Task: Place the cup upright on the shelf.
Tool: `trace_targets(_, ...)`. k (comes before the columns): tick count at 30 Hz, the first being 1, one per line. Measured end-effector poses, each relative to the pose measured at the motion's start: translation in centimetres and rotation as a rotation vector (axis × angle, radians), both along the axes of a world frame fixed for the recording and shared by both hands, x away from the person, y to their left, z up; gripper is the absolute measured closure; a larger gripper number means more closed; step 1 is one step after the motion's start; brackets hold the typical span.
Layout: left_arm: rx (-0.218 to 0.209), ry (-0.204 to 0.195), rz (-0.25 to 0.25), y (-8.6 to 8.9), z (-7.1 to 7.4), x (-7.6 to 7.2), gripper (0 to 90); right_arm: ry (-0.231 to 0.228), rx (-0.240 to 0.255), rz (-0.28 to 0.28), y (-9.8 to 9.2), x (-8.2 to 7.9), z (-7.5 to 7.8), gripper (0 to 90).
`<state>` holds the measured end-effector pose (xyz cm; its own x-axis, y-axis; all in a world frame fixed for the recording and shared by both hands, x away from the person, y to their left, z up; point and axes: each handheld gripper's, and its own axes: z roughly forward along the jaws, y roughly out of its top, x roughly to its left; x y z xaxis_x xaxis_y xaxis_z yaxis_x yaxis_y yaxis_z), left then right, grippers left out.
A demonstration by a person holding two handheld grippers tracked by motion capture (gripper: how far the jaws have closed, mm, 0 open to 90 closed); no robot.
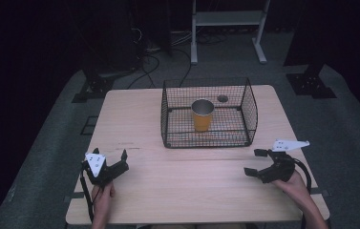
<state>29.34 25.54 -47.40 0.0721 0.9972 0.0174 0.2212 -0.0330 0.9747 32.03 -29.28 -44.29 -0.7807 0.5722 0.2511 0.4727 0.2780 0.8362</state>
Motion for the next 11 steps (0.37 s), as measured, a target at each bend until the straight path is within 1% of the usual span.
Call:
trace_targets(4,0.000,0.000,0.001,0.0,0.0,0.0,0.8,-0.015,0.034,-0.023,-0.4,-1.1,-0.6,0.0)
trace_targets(8,0.001,0.000,0.002,0.0,0.0,0.0,0.8,-0.032,0.095,-0.054,-0.7,-2.6,-1.7,0.0)
trace_targets(11,0.002,0.001,0.002,0.0,0.0,0.0,0.8,-0.036,0.142,-0.078,-0.9,-3.7,-2.7,0.0)
